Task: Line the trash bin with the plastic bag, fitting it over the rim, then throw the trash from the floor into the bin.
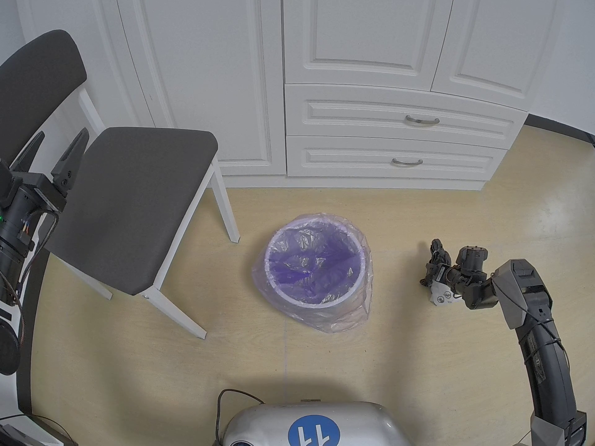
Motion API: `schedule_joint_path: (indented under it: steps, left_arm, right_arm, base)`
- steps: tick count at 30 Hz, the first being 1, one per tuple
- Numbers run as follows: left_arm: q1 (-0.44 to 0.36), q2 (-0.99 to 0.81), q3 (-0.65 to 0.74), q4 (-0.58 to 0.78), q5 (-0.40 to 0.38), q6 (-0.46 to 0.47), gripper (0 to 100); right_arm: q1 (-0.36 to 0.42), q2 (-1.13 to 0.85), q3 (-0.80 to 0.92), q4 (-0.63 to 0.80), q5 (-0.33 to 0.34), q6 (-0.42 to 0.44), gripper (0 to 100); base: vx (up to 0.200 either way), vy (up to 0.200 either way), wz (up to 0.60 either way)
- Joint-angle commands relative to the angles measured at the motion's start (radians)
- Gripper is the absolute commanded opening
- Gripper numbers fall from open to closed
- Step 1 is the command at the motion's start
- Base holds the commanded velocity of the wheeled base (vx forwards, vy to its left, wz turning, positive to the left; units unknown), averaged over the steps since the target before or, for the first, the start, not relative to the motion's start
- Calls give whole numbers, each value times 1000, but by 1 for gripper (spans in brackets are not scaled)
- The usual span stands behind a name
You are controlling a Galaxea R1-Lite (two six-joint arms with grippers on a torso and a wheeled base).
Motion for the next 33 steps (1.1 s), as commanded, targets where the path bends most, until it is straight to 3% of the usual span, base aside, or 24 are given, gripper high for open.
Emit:
schedule_joint_path:
  steps: [1, 15, 16, 24, 30, 33]
  left_arm:
    - [0, 2, 3, -1, 0, 0, 100]
    - [0, -12, 12, -1, 0, 2, 100]
    - [0, -12, 12, -1, 0, 2, 100]
    - [0, -13, 15, -3, -6, 2, 100]
    - [-7, -10, 21, -1, -7, 2, 100]
    - [-9, -10, 29, -1, -21, 2, 100]
  right_arm:
    - [-8, -1, 1, -2, 5, -2, 100]
    - [-10, -1, 1, 64, 3, -26, 100]
    - [-10, -1, 1, 64, 3, -26, 0]
    - [-14, 1, 1, 50, -9, -38, 0]
    - [-23, -39, 22, -65, -67, -108, 0]
    - [-28, -228, 244, -114, -55, -114, 0]
  base:
    - [0, 0, 0]
    - [0, 0, 0]
    - [0, 0, 0]
    - [0, 0, 0]
    - [0, 0, 0]
    - [0, 0, 0]
